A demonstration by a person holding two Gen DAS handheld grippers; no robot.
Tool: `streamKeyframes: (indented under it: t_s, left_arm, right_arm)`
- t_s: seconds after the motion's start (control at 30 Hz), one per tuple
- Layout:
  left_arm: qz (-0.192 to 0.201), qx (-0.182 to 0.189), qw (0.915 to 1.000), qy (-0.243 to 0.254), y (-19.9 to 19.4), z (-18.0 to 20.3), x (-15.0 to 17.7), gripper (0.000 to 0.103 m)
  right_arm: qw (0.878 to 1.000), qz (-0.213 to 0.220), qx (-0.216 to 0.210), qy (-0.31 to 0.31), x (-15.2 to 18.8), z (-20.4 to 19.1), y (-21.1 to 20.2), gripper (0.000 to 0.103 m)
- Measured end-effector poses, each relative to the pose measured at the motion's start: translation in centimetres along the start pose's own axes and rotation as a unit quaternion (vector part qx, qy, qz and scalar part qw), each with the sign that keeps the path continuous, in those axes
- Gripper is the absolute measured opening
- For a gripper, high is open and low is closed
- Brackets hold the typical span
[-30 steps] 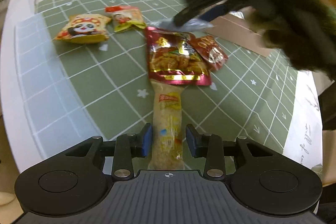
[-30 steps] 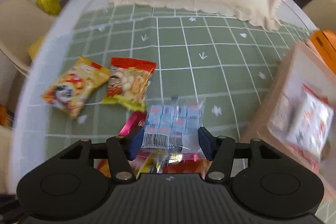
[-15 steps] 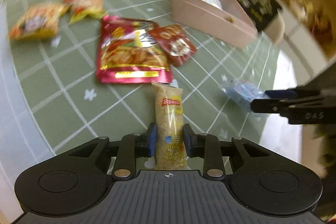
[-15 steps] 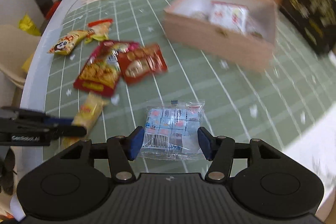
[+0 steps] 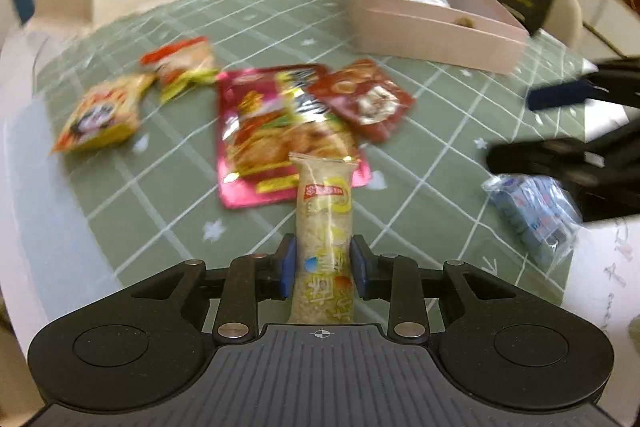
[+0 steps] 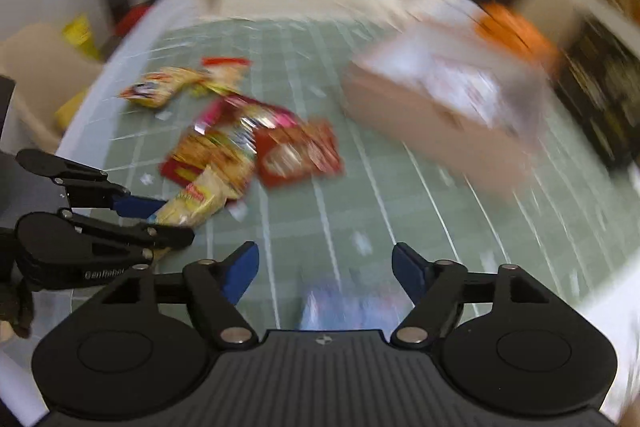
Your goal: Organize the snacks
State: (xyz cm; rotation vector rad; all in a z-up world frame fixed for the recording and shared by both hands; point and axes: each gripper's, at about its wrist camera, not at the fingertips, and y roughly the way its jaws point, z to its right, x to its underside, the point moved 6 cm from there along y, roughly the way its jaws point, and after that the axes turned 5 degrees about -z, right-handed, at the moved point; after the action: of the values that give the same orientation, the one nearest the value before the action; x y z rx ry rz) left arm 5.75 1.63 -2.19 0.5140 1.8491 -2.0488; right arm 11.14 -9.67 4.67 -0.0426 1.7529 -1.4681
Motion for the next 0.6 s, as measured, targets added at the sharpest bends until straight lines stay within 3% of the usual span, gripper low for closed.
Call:
streamKeyframes:
  t_s: [0.23,0.37,0.47,0.53,0.6]
  left_arm:
    - [-0.009,-0.012,0.9997,-0.017,-0.6,-0.5,0.8,0.034]
    - [-0.010,-0.013,0.9994,-0.029,-0.7,-0.3,0.9,0.034]
    - [-0.010,-0.011,0.9993,-0.033,-0.7,-0.4,0.9,0.034]
    - [-0.010,-0.010,0.9994,-0.033,-0.6,-0.5,0.8,0.034]
    - [-0.008,-0.006,0.9993,-0.035,-0.6,-0.6,0.8,0.034]
  right_arm:
    - [0.999,-0.008,-0.011,-0.044,-6.9,-1.7,8.1,0.074]
    - [0.998,-0.043,-0.023,-0.047,-8.0,-1.5,11.0,0.078]
    - [0.997,-0.062,-0.045,-0.005,-8.1,-0.7,10.9,0.072]
    - [0.997,-0.056,-0.045,-0.010,-7.7,-0.8,9.5,0.046]
    - [0.997,-0.055,-0.050,-0.024,-7.0,-1.2,7.5,0.030]
